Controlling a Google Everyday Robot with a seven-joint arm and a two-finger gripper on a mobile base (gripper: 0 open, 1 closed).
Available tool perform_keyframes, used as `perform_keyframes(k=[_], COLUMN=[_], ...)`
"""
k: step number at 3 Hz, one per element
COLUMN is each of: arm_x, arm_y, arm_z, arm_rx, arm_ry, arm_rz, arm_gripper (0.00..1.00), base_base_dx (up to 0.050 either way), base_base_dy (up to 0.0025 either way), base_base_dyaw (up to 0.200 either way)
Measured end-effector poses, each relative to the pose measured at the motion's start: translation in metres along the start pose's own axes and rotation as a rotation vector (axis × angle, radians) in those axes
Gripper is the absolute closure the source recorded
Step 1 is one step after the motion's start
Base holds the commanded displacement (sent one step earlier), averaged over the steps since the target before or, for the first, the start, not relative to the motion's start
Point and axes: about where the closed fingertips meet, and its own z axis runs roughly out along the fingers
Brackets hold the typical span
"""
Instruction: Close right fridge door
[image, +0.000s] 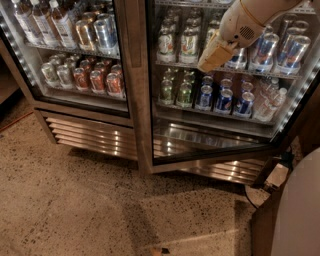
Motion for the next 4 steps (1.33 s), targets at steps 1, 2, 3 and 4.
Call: perform_keyframes(k=[1,2,3,4], arm_x=[0.0,0.0,0.0,0.0], arm_y=[0.0,0.0,0.0,0.0], arm_z=[0.0,0.0,0.0,0.0], arm_rx=[0.0,0.0,0.0,0.0], arm_ry=[0.0,0.0,0.0,0.0], arm_rz=[0.0,0.0,0.0,0.0], arm_gripper=[1.0,1.0,1.0,1.0], base_base_dx=[0.05,0.05,0.05,0.043], base_base_dy=[0.00003,0.00001,0.00001,-0.00219], base_base_dyaw=[-0.001,0.0,0.0,-0.102])
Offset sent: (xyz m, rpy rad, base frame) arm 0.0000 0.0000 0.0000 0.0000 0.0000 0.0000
